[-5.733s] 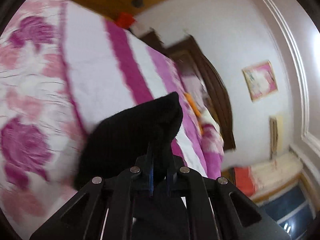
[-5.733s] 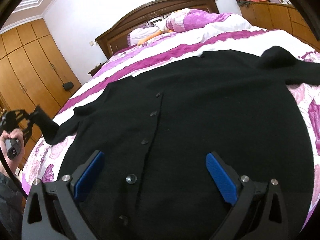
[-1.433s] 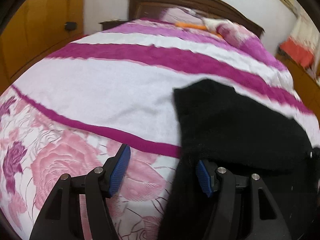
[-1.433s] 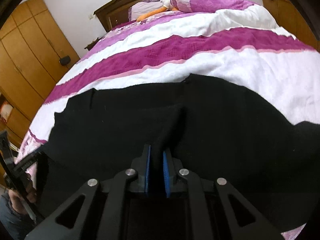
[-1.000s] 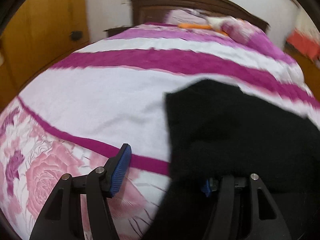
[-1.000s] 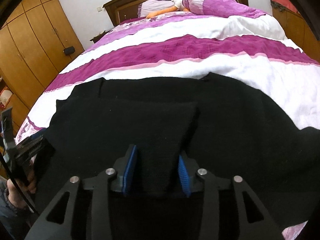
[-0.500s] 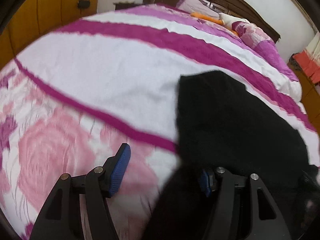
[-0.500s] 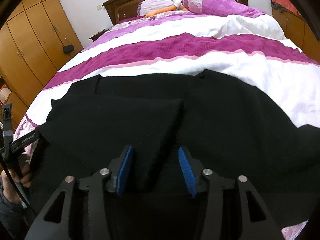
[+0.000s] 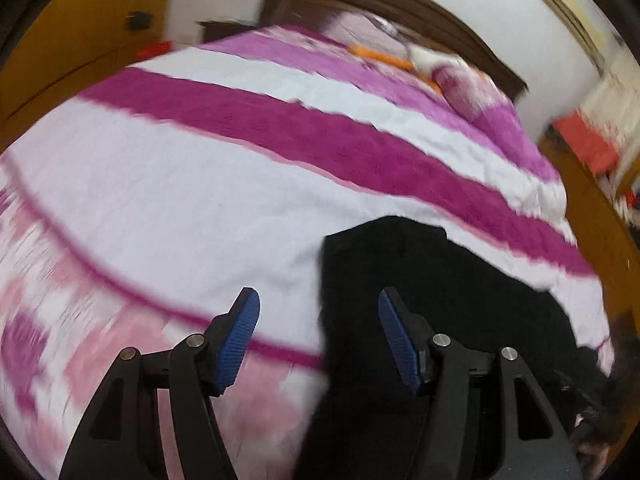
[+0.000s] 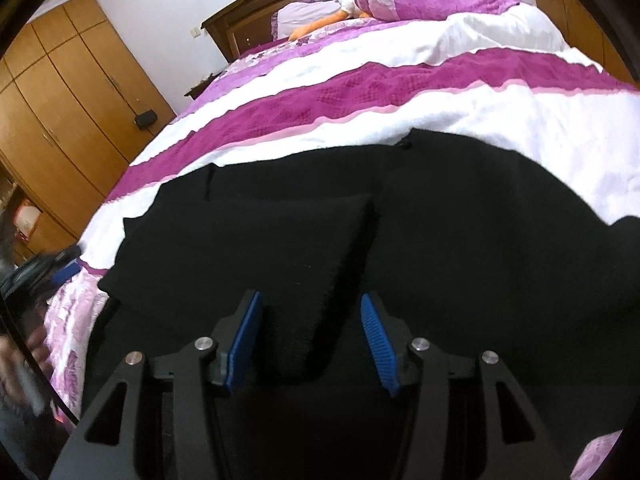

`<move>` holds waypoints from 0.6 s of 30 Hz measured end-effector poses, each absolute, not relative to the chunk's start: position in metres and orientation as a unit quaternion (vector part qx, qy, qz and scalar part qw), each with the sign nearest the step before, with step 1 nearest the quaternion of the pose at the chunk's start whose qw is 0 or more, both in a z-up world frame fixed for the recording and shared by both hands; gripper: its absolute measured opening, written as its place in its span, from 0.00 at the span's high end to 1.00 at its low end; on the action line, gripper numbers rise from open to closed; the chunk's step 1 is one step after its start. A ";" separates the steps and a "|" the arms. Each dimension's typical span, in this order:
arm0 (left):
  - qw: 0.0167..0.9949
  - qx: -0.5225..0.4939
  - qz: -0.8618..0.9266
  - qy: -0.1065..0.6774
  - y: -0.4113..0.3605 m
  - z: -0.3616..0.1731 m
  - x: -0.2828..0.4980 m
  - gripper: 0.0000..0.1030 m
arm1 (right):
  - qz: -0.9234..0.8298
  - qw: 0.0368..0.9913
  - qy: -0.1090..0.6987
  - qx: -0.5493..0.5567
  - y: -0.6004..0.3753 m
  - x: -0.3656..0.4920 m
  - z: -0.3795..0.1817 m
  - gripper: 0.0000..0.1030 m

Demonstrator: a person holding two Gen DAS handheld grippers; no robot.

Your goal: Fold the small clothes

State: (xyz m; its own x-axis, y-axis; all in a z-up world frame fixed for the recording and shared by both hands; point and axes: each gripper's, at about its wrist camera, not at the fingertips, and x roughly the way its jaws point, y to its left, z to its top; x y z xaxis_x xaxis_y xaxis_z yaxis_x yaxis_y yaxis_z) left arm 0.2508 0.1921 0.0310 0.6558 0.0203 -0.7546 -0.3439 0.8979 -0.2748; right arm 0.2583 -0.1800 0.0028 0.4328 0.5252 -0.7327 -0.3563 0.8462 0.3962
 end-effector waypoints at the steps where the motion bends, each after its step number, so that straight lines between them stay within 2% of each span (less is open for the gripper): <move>1: 0.886 -0.185 0.097 0.413 0.191 0.024 0.260 0.53 | 0.268 0.839 0.464 0.091 -0.179 0.257 0.003 0.47; 4: 0.884 -0.157 0.103 0.427 0.191 0.006 0.284 0.66 | 0.282 0.835 0.464 0.086 -0.174 0.254 0.001 0.47; 5: 0.885 -0.161 0.108 0.424 0.192 0.004 0.286 0.75 | 0.284 0.835 0.465 0.081 -0.172 0.254 0.001 0.51; 6: 0.885 -0.172 0.113 0.418 0.198 0.002 0.290 0.98 | 0.284 0.836 0.463 0.079 -0.171 0.255 0.000 0.64; 8: 0.888 -0.176 0.121 0.408 0.204 0.001 0.295 1.00 | 0.275 0.839 0.464 0.070 -0.170 0.257 -0.001 0.89; 13: 0.905 -0.159 0.133 0.372 0.221 0.015 0.306 1.00 | 0.271 0.844 0.457 0.075 -0.173 0.263 0.001 0.92; 18: 0.872 -0.193 0.083 0.442 0.221 -0.003 0.290 1.00 | 0.270 0.840 0.465 0.068 -0.171 0.266 -0.004 0.91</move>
State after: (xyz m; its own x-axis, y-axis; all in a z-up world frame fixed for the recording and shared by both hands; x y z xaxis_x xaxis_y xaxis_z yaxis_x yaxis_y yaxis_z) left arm 0.2899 0.2208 -0.0032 0.5950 -0.0259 -0.8033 -0.3161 0.9114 -0.2635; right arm 0.2660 -0.1709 -0.0044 0.4221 0.5173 -0.7445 -0.3907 0.8448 0.3655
